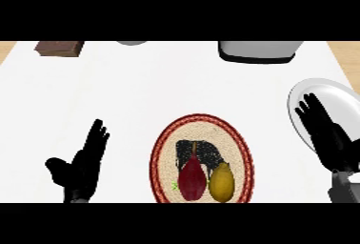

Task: Pick the lemon from the placemat and place it in the plate

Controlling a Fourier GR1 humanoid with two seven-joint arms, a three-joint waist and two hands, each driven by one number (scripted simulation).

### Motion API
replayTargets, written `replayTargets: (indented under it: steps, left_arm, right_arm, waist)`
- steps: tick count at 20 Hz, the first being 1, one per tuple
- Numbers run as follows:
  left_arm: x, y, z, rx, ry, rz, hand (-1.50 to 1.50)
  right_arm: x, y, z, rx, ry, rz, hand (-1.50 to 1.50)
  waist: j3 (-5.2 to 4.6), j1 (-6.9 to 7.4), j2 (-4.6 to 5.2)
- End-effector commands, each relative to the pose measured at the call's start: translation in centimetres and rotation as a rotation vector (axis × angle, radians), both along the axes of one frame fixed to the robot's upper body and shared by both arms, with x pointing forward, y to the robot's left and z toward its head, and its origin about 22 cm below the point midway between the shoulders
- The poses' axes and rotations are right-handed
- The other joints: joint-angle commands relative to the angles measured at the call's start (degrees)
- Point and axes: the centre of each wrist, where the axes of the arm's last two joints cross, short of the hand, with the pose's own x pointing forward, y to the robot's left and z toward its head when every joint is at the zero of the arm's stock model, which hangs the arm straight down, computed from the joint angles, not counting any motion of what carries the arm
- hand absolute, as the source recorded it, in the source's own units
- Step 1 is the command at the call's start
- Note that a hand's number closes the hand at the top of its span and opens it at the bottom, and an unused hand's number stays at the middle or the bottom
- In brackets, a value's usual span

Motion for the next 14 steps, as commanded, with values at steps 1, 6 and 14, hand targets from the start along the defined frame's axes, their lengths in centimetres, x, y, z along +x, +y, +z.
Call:
replayTargets:
  steps: [1, 6, 14]
  left_arm:
    - [-0.1, -0.7, -0.5, -0.002, 0.017, -0.008, 0.00]
    - [2.4, 4.7, 1.7, 0.258, 0.035, 0.056, 0.00]
    - [1.9, 4.0, 0.7, 0.203, 0.094, 0.042, 0.00]
  right_arm:
    - [0.6, 3.8, 0.7, -0.019, -0.029, 0.062, 1.50]
    - [-0.8, 12.1, 6.6, 0.099, -0.258, 0.298, 1.50]
    - [-5.4, 9.9, 0.3, -0.323, -0.289, -0.108, 1.50]
  waist:
    - [2.71, -0.11, -0.99]
    - [2.72, -1.30, -1.61]
    - [3.12, -3.76, -1.31]
